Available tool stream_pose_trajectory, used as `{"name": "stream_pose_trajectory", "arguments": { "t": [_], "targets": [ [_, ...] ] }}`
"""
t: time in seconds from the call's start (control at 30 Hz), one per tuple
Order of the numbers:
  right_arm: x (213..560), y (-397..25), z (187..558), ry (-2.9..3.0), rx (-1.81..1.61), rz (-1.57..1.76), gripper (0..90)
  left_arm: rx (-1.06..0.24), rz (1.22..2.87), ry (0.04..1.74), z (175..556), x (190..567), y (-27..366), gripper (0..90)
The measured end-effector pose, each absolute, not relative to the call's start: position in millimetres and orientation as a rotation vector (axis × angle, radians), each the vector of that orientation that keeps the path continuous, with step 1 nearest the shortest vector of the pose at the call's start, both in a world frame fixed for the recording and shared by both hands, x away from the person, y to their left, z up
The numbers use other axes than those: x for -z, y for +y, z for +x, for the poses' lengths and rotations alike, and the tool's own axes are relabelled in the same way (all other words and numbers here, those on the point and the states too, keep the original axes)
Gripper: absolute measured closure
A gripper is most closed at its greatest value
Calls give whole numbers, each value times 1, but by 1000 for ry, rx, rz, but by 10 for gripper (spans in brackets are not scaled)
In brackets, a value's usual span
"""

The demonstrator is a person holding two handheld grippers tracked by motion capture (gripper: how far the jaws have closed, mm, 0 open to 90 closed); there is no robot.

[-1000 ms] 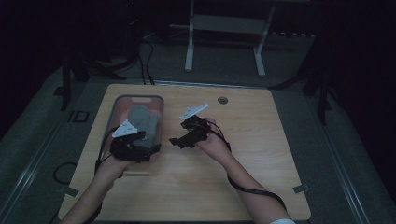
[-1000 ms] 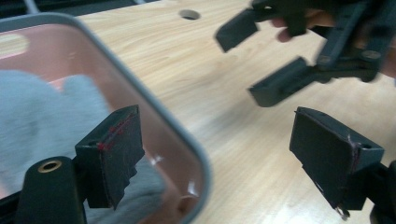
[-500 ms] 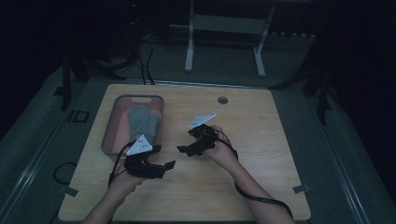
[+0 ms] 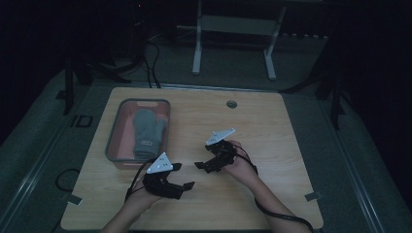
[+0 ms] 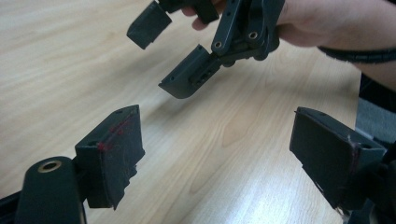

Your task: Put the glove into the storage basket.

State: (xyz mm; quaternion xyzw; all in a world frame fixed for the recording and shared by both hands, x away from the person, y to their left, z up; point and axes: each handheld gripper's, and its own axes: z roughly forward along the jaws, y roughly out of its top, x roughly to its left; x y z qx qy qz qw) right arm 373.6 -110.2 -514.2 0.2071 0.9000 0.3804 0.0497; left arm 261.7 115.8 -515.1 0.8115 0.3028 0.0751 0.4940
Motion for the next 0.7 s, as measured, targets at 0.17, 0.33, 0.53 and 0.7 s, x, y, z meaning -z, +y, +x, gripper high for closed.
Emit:
{"name": "stream_pose_trajectory", "arguments": {
  "t": [0.17,0.33,0.53,0.7],
  "targets": [
    [525,-116,370,2753,-1155,622,152,-134,1985,731,262,527,108,177],
    [537,-121,366,2765,-1159,621,142,-121,2015,730,261,537,102,177],
    [552,-125,361,2778,-1148,603,141,-108,2025,744,261,546,101,177],
    [555,-128,360,2768,-1150,586,142,-109,2019,756,262,551,103,177]
  ]
}}
